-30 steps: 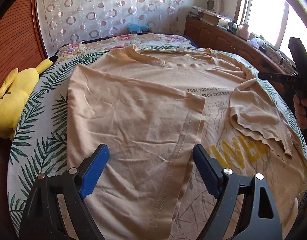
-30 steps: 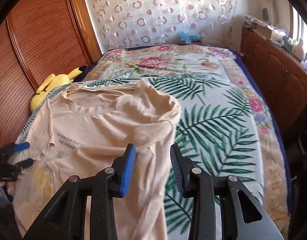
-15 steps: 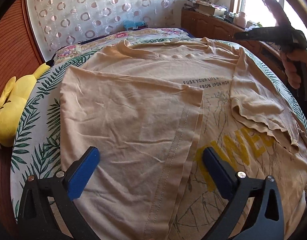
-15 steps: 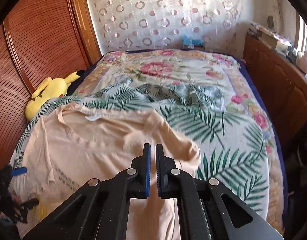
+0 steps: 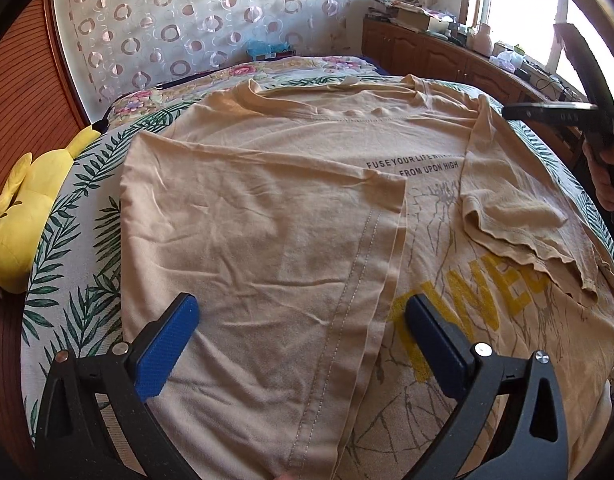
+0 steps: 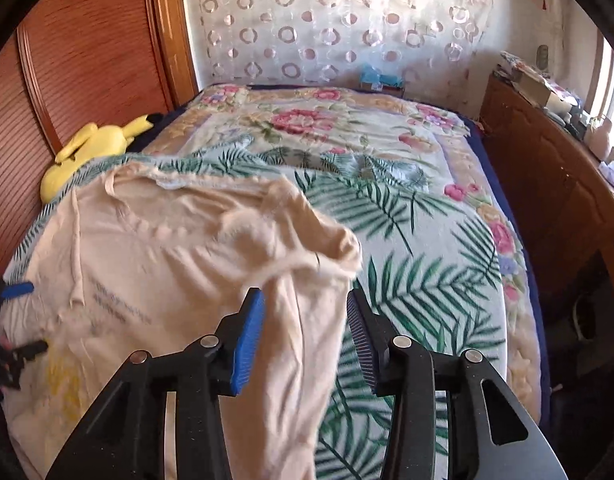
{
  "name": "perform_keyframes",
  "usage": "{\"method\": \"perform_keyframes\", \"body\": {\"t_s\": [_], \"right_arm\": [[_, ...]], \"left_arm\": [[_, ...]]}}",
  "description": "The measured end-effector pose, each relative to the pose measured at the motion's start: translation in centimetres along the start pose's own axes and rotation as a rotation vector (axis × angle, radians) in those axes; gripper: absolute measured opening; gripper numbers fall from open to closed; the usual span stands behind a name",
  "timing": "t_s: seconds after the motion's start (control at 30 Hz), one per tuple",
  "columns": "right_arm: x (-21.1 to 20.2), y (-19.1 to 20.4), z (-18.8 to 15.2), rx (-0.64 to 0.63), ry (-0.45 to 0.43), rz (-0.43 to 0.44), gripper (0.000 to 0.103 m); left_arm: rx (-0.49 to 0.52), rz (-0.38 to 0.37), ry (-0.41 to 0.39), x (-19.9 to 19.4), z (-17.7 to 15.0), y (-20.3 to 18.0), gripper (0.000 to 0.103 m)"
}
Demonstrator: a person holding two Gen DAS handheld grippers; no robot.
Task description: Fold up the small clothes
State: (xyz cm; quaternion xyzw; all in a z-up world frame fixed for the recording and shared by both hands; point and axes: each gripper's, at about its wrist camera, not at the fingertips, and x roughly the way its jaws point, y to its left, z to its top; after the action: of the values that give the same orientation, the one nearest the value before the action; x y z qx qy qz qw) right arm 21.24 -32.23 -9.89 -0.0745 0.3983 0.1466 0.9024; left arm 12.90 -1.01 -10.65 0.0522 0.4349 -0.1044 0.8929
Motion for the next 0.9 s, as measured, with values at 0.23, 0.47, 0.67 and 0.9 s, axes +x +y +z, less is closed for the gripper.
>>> {"method": "perform_keyframes", "body": {"t_s": [0.23,0.47,0.67,0.9], "right_arm": [[2.8,-0.6,1.0,0.057,0.052,0.030,0.045],[4.5,0.0,2.3,0.036,0.043,-0.014,0.045],[4.2,-0.4,2.0,-0.021,0.025,-0.019,0.009],[3.9,-3.2,1.8,0.068,-0.001,-0.052,0.009]], "left_arm": [[0.003,0.001,-0.001,0.0,0.0,0.0,0.103],[-0.002,-0.022,-0.016,-0.6,-0.1,0.5,0.103],[-0.047,-0.056,-0.071,-2.0,0.4,2.1,0.101],[-0.075,-0.071,-0.105,-2.5,2.2,4.7,0.087]]}}
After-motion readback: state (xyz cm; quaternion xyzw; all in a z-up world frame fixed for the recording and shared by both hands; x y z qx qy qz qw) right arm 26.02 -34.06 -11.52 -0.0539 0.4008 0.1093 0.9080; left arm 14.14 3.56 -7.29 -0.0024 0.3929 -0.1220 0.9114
